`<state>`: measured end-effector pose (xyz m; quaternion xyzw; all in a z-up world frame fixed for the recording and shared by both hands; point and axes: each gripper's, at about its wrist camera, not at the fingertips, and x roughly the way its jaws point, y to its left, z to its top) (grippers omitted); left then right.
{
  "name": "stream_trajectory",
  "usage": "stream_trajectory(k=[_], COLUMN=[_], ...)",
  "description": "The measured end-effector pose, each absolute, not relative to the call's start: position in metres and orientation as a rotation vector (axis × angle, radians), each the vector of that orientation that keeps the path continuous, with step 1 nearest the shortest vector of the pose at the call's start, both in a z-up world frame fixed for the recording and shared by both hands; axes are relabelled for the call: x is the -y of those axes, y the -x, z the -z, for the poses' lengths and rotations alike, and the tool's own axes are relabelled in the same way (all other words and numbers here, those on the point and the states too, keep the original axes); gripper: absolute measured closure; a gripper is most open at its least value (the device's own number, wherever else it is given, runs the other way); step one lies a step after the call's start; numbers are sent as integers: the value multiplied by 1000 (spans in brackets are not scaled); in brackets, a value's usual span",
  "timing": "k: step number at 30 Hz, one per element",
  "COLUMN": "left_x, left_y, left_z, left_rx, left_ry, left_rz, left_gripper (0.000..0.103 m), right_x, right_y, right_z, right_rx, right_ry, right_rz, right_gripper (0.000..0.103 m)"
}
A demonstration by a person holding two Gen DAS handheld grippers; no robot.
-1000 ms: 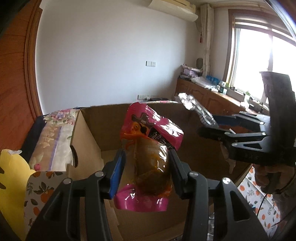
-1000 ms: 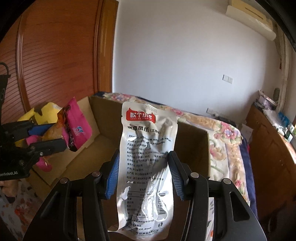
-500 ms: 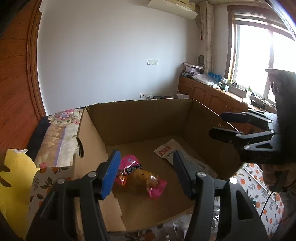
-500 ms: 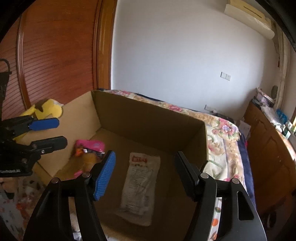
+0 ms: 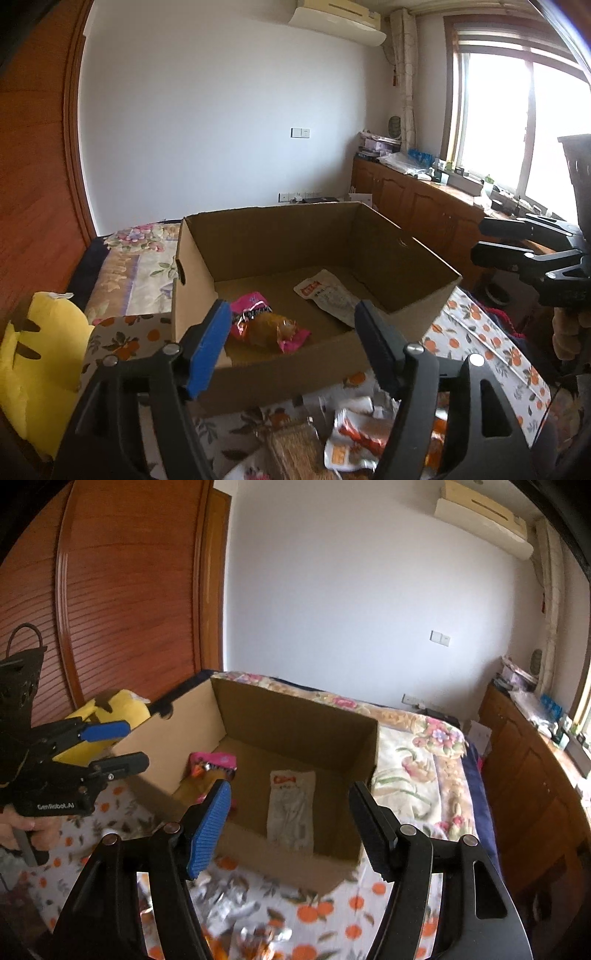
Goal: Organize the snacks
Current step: 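Withdraw both grippers from the box back toward the remaining snacks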
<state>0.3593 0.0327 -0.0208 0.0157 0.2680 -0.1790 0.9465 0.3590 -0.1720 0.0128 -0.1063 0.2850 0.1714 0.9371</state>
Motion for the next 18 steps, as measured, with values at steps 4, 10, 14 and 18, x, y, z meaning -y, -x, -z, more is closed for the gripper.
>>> stream_trajectory(k=[4, 10, 14, 18], left_x=[-34, -40, -43, -45], left_y=[-342, -321, -310, -303], left_z=[21, 44, 71, 92], left_rx=[-555, -609, -658, -706], left_ry=[-42, -47, -51, -39], left_rz=[355, 336, 318, 308], left_gripper=[32, 32, 32, 32], right_x=[176, 168, 160, 156], right_y=[-335, -312, -301, -295], right_z=[-8, 15, 37, 60], right_rx=[-594, -644, -682, -723], right_ry=[189, 160, 146, 120], right_rz=[-351, -390, -418, -421], right_gripper=[35, 35, 35, 35])
